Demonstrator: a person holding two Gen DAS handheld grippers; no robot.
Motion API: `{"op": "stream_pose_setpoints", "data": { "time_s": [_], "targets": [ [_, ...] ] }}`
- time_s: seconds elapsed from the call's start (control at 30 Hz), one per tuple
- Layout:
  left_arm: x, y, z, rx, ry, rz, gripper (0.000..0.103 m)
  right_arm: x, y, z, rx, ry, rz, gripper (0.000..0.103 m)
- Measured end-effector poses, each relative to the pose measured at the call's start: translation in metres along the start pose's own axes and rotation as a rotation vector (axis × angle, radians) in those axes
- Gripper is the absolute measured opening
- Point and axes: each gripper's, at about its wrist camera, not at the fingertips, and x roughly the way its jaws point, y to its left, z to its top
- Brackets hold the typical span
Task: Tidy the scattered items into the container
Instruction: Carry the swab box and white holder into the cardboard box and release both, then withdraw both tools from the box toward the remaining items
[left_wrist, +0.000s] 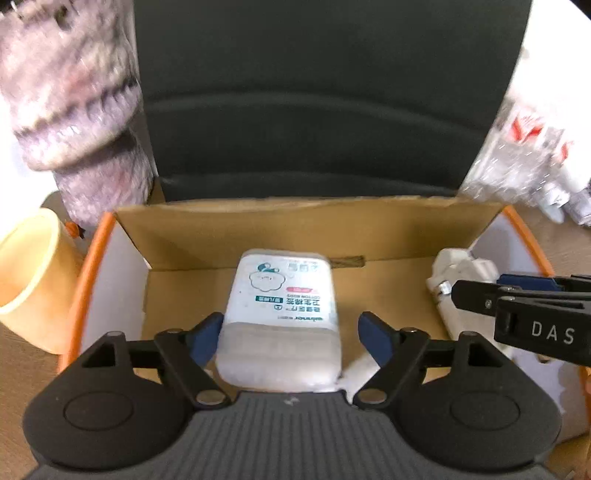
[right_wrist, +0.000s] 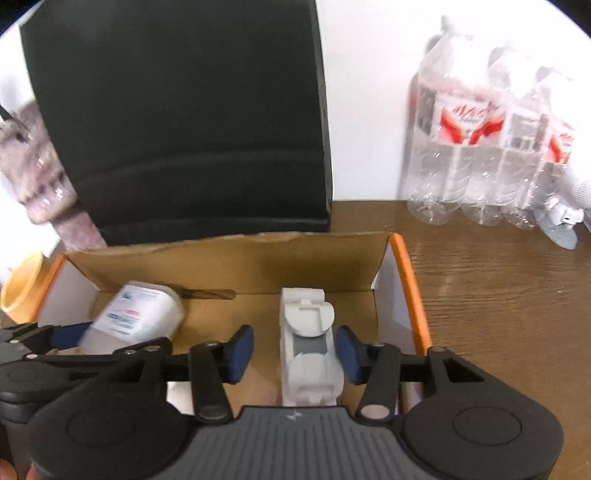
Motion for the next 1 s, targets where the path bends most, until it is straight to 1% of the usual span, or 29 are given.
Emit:
{"op": "stream_pose_setpoints", "data": {
  "time_s": [0.03,0.1,0.13,0.2,0.27,0.4,0.47,0.57,0.63,0.77,0.87,1.0],
  "targets": [
    [-0.011,0.001,-0.003,0.005,-0.02,-0.003,0.083,-0.008,-0.001,-0.001,0.004,-0.008,0.007,0.051],
    [-0.035,0.001,-0.009,0.02,-0.069,-0.011,0.089,-0.03,0.002,-0.006,0.002,-0.027,0.03,0.058],
    [-0.047,0.001,-0.014,0.033,-0.082,-0.012,0.091,-0.042,0.003,-0.01,-0.001,-0.036,0.041,0.064],
    [-0.071,0.001,-0.024,0.057,-0.107,-0.015,0.092,-0.06,0.007,-0.022,-0.019,-0.049,0.046,0.066],
    [-0.092,0.003,-0.039,0.061,-0.127,-0.02,0.096,-0.079,0.01,-0.035,-0.037,-0.062,0.051,0.068],
    [-0.138,0.014,-0.081,0.04,-0.177,-0.04,0.098,-0.118,0.013,-0.071,-0.043,-0.084,0.088,0.073],
    [-0.162,0.021,-0.104,0.021,-0.205,-0.058,0.099,-0.144,0.015,-0.096,-0.044,-0.11,0.119,0.081],
    [-0.187,0.024,-0.14,0.012,-0.231,-0.071,0.1,-0.169,0.014,-0.136,-0.05,-0.14,0.186,0.088],
    [-0.195,0.025,-0.162,-0.007,-0.227,-0.068,0.1,-0.179,0.016,-0.166,-0.073,-0.176,0.189,0.088],
    [-0.193,0.022,-0.197,-0.024,-0.186,-0.053,0.1,-0.186,0.018,-0.211,-0.136,-0.261,0.161,0.088],
    [-0.19,0.018,-0.209,-0.037,-0.175,-0.038,0.1,-0.187,0.006,-0.219,-0.086,-0.286,0.203,0.088],
    [-0.192,0.009,-0.208,-0.028,-0.191,-0.036,0.1,-0.189,-0.017,-0.222,0.029,-0.354,0.281,0.088]
  ]
}}
